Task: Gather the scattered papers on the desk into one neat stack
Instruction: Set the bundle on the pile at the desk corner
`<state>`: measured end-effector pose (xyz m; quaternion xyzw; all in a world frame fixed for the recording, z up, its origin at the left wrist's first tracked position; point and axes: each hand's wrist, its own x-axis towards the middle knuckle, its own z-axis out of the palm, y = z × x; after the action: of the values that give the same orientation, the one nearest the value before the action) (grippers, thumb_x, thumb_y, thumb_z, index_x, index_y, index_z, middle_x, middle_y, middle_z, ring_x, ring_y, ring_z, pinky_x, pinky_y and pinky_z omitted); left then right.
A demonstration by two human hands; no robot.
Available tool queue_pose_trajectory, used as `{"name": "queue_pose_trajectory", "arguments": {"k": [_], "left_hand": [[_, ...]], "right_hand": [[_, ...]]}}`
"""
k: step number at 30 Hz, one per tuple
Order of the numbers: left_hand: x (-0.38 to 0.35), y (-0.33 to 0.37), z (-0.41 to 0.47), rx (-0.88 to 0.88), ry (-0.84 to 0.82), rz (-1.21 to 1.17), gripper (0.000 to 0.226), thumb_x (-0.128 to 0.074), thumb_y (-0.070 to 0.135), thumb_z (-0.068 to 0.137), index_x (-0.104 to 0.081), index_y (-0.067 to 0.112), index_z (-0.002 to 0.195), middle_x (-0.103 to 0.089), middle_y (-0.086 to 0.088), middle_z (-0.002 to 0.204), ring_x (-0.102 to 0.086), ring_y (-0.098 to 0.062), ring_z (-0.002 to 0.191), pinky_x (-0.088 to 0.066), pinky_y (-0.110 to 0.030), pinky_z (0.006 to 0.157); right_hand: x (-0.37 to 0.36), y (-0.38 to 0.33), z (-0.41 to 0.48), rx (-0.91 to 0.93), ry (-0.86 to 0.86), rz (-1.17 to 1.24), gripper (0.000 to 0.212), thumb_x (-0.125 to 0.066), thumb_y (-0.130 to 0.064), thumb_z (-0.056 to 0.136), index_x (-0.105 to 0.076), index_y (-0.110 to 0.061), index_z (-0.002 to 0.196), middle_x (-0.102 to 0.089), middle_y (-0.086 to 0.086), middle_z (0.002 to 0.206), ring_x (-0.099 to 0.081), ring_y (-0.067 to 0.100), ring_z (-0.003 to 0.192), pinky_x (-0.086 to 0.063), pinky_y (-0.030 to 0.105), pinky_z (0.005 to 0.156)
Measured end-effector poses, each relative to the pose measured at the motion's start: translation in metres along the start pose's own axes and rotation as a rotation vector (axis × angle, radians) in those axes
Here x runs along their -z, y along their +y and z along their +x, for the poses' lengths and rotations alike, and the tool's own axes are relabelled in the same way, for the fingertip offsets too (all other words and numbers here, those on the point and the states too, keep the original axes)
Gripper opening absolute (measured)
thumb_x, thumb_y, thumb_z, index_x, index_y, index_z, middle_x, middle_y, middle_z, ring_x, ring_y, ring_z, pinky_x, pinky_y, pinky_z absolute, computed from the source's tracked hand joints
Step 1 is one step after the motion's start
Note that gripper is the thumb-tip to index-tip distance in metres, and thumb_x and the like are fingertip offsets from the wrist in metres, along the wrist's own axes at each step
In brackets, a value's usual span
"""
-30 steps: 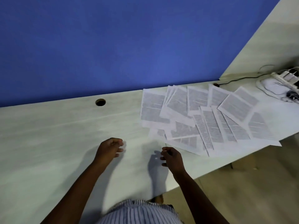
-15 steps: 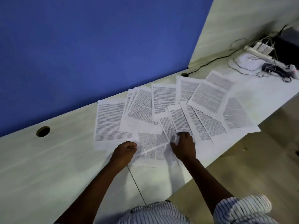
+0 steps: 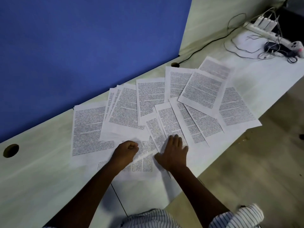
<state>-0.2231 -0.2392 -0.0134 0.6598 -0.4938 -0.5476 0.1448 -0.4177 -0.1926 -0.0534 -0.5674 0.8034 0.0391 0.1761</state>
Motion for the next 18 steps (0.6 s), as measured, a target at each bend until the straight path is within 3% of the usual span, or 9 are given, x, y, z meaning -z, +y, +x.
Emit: {"name": "queue_pose_trajectory", "arguments": {"k": [6,10,12,18], "left_hand": [[-0.01,-0.016,0.002,0.007,-0.04,0.137,0.03,-0.066,0.023,0.092,-0.064,0.015,0.121,-0.066,-0.003,0.118,-0.063,-0.023,0.111,-0.051,-0.037,0.099],[-0.016,-0.023,-0.003,-0.053,-0.042,0.193,0.035,-0.068,0.024,0.091,-0.062,0.015,0.124,-0.062,0.001,0.124,-0.059,-0.018,0.117,-0.044,-0.026,0.098],[-0.018,-0.029,-0.007,-0.076,-0.023,0.184,0.034,-0.071,0.023,0.09,-0.063,0.015,0.122,-0.063,0.0,0.125,-0.059,-0.017,0.117,-0.044,-0.023,0.095],[-0.019,-0.033,-0.02,-0.148,0.031,0.223,0.035,-0.069,0.02,0.09,-0.062,0.01,0.123,-0.06,-0.004,0.129,-0.057,-0.021,0.118,-0.042,-0.022,0.092]], "right_hand": [[-0.005,0.003,0.008,0.001,0.056,-0.081,0.079,-0.068,-0.039,0.073,-0.046,0.003,0.136,-0.054,0.021,0.127,-0.053,0.038,0.115,-0.049,0.06,0.085],[0.008,0.019,0.009,0.067,0.167,0.074,0.031,-0.058,-0.009,0.079,-0.059,-0.001,0.109,-0.064,0.018,0.1,-0.062,0.037,0.091,-0.053,0.043,0.068],[0.02,0.024,0.008,0.049,0.197,0.111,0.028,-0.051,-0.001,0.08,-0.06,-0.003,0.107,-0.067,0.016,0.097,-0.064,0.037,0.089,-0.051,0.039,0.069],[0.036,0.017,0.001,0.022,0.106,0.133,0.028,-0.046,-0.008,0.089,-0.055,-0.011,0.115,-0.069,0.013,0.105,-0.066,0.036,0.098,-0.051,0.037,0.079]]}}
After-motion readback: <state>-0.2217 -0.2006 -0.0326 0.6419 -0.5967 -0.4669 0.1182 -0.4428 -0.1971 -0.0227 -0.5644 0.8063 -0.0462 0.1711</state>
